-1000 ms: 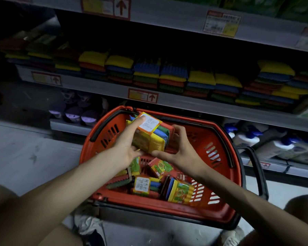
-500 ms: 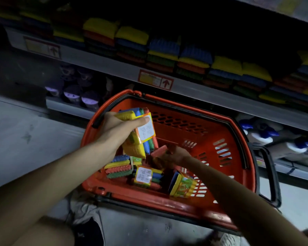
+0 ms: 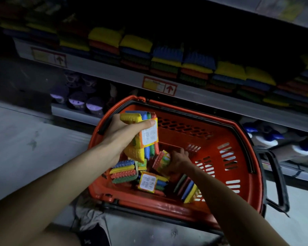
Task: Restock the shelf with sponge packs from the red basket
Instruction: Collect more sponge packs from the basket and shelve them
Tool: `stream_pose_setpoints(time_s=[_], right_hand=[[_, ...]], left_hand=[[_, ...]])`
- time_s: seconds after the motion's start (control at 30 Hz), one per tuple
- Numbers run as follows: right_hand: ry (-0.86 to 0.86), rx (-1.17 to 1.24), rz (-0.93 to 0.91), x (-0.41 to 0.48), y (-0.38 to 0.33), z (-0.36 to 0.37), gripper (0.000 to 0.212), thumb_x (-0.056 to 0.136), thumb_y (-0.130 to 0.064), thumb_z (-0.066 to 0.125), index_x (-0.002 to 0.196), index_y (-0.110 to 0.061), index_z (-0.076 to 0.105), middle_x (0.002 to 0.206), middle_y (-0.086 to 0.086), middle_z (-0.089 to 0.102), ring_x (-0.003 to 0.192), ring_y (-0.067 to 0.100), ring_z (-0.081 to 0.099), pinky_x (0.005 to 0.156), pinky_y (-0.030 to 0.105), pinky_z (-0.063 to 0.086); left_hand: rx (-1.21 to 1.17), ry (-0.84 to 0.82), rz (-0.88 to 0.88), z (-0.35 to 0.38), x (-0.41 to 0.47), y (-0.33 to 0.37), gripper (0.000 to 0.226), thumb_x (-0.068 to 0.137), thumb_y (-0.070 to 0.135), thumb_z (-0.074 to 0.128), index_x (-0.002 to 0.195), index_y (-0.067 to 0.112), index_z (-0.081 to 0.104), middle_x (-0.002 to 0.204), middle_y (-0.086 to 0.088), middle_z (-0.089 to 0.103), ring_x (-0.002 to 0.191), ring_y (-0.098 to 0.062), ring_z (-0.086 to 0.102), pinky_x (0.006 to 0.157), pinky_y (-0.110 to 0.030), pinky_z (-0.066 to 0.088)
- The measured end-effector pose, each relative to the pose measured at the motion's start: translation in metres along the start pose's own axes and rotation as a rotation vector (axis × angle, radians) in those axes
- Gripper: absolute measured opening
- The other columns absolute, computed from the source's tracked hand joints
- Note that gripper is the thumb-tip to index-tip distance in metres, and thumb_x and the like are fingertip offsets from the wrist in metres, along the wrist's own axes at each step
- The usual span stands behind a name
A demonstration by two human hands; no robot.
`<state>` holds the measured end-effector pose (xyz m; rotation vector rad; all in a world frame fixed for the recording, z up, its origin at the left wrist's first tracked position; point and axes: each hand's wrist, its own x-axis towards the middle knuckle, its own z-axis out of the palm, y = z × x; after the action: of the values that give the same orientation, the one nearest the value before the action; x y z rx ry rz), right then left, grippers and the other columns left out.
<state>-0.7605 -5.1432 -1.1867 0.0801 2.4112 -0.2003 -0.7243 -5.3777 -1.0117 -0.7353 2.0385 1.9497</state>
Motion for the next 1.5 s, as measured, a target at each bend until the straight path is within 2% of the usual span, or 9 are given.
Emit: stream_pose_setpoints(time_s=[0.2,0.33,0.7,0.83,0.97,1.07,1.23,1.4,1.5], right_hand=[[0.132,0.037,-0.155,-0.041,-0.003,-0.035,0.106,0.073,-0.048,0.085,0.149,-0.010,0.023,0.145,0.011,0.048,0.133,0.031,0.051,0.108,0.041,0.042],[0.177,0.112,-0.345,-0.108,0.010,-0.085,0.124,0.062,-0.063,0.077,0.157,-0.038,0.002,0.142,0.013,0.055,0.128,0.035,0.057,0.104,0.036,0.047],[0.330,0.995,-0.526,-0.247,0.025,-0.164,0.064,0.080,-0.037,0.082,0.129,-0.037,0.040,0.097,0.000,0.075,0.084,0.018,0.078,0.070,0.030,0.063],[0.408,1.018,-0.512,-0.247,0.029,-0.158,0.070,0.085,-0.030,0.081,0.138,-0.039,0.036,0.110,0.000,0.071,0.086,0.009,0.076,0.068,0.021,0.060],[0.397,1.127,-0.464,-0.243,0.040,-0.167,0.073,0.080,-0.043,0.078,0.138,-0.048,0.033,0.118,0.000,0.067,0.090,0.015,0.077,0.072,0.033,0.064],[0.385,1.208,-0.428,-0.242,0.050,-0.173,0.063,0.080,-0.053,0.071,0.134,-0.050,0.039,0.116,-0.002,0.069,0.089,0.016,0.078,0.071,0.035,0.064],[0.299,1.401,-0.384,-0.233,0.054,-0.173,0.047,0.085,-0.046,0.073,0.125,-0.035,0.049,0.099,0.000,0.078,0.088,0.026,0.078,0.072,0.042,0.064],[0.355,1.406,-0.363,-0.228,0.053,-0.174,0.045,0.086,-0.046,0.072,0.117,-0.022,0.050,0.105,0.010,0.075,0.086,0.026,0.078,0.071,0.040,0.064],[0.407,1.336,-0.346,-0.227,0.054,-0.180,0.052,0.082,-0.053,0.075,0.113,-0.018,0.051,0.096,0.006,0.078,0.081,0.024,0.079,0.074,0.042,0.064]], left_hand=[[0.031,-0.009,-0.004,0.011,-0.012,0.012,0.081,0.047,0.063,0.092,0.113,0.029,0.061,0.104,0.002,0.074,0.093,-0.020,0.072,0.084,-0.047,0.061],[-0.027,-0.002,-0.028,0.018,-0.021,0.021,0.097,0.036,0.074,0.087,0.117,0.026,0.064,0.107,0.000,0.074,0.095,-0.022,0.071,0.080,-0.042,0.060],[-0.150,-0.103,0.022,0.062,-0.055,0.045,0.056,0.064,0.062,0.086,0.101,0.033,0.057,0.114,0.003,0.066,0.110,-0.027,0.063,0.100,-0.053,0.052],[-0.145,-0.172,0.052,0.076,-0.066,0.047,0.072,0.067,0.082,0.071,0.123,0.039,0.058,0.127,0.007,0.062,0.118,-0.020,0.061,0.104,-0.052,0.048],[-0.154,-0.176,0.100,0.074,-0.063,0.051,0.039,0.086,0.067,0.065,0.110,0.037,0.068,0.116,0.014,0.069,0.106,-0.004,0.063,0.092,-0.033,0.048],[-0.148,-0.196,0.122,0.079,-0.057,0.047,0.082,0.059,0.081,0.078,0.129,0.039,0.066,0.132,0.010,0.068,0.125,-0.017,0.061,0.113,-0.051,0.039],[-0.255,-0.252,0.171,0.091,-0.058,0.045,0.070,0.066,0.065,0.082,0.126,0.038,0.061,0.115,0.003,0.077,0.108,-0.023,0.073,0.101,-0.053,0.053],[-0.225,-0.215,0.172,0.103,-0.060,0.046,0.057,0.070,0.078,0.069,0.122,0.060,0.054,0.125,0.029,0.055,0.131,-0.007,0.043,0.119,-0.050,0.026],[-0.233,-0.215,0.204,0.111,-0.062,0.048,0.060,0.064,0.084,0.070,0.116,0.054,0.067,0.120,0.015,0.073,0.120,-0.018,0.065,0.111,-0.052,0.042]])
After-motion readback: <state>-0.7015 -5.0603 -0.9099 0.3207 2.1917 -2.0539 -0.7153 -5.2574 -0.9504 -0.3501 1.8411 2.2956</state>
